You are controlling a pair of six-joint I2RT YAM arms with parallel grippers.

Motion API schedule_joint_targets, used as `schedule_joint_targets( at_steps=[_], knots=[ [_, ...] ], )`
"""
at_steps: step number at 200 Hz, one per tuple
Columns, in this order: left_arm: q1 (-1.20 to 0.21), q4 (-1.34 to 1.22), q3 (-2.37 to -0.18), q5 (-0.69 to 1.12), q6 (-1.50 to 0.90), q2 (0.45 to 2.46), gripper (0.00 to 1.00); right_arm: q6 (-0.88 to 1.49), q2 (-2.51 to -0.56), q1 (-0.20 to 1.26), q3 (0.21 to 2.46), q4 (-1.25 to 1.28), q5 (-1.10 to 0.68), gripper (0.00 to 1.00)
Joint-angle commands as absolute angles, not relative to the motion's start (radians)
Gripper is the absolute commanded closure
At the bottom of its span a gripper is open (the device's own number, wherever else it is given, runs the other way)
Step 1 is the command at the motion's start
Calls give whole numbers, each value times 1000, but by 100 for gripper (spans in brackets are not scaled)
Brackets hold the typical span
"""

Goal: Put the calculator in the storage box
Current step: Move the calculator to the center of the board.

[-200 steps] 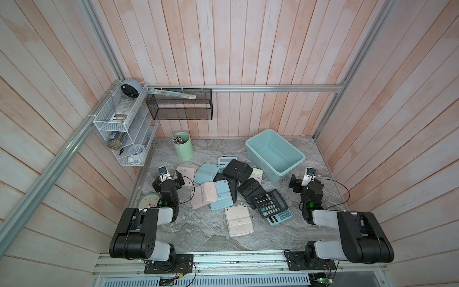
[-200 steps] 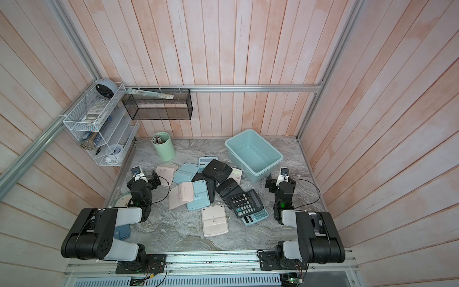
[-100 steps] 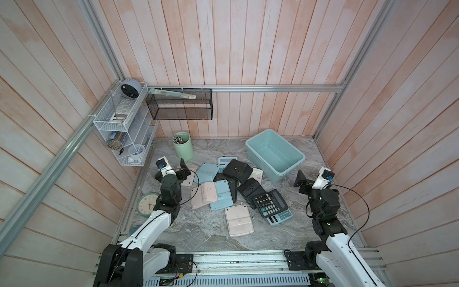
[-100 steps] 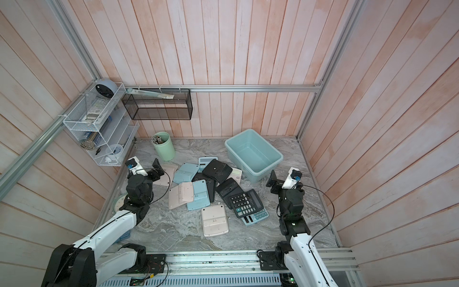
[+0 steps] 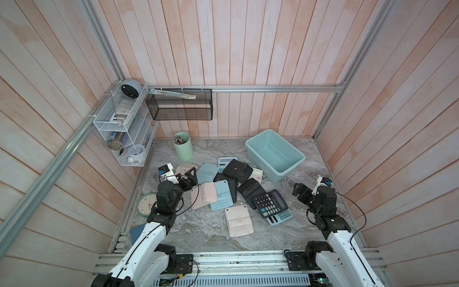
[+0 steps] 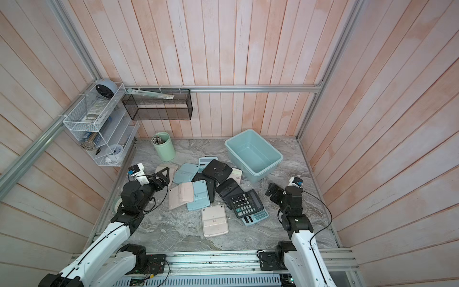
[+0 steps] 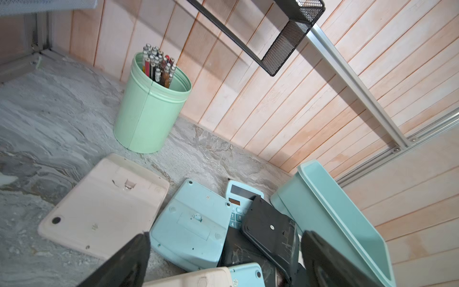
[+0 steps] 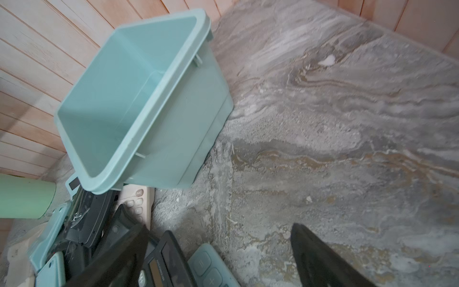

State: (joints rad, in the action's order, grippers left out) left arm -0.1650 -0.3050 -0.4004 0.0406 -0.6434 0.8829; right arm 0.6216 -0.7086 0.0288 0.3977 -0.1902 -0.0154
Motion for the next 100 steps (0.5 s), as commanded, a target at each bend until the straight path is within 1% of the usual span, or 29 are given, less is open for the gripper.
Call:
schedule_joint_targets(
  at_steps=[1, 17, 28, 67, 100],
  knots=[
    [-91, -426, -320, 106, -871, 917, 0, 686, -780, 57, 399, -226, -93, 6],
    [-19, -626, -258, 218, -949, 999, 0, 703, -845, 123, 405, -229, -52, 6],
    [-3, -714, -249, 263, -974, 1057, 0, 720, -892, 176, 414, -230, -12, 6],
    [-5, -900, -240, 338, -1020, 1204, 0, 786, -1056, 274, 420, -174, 23, 5],
    [-6, -941, -234, 355, -1034, 1217, 0, 807, -1156, 373, 459, -115, 23, 4]
  ],
)
